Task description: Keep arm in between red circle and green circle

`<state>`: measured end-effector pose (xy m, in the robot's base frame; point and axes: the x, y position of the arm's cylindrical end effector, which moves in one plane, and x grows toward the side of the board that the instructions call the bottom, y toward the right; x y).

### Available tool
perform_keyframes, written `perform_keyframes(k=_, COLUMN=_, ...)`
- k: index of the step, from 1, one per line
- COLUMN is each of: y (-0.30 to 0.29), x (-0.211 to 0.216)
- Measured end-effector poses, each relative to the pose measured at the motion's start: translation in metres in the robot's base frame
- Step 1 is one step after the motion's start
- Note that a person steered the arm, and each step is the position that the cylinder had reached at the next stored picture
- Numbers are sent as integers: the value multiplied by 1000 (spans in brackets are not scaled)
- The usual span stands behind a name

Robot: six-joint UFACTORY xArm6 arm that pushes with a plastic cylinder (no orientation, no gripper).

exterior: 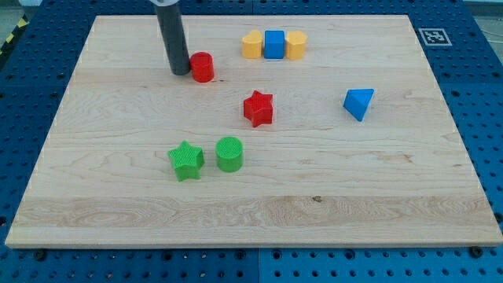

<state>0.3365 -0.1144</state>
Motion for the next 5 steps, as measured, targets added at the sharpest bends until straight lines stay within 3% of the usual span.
perform_keyframes(k=2, y=35, x=0)
perform_keyframes(k=5, y=36, x=18)
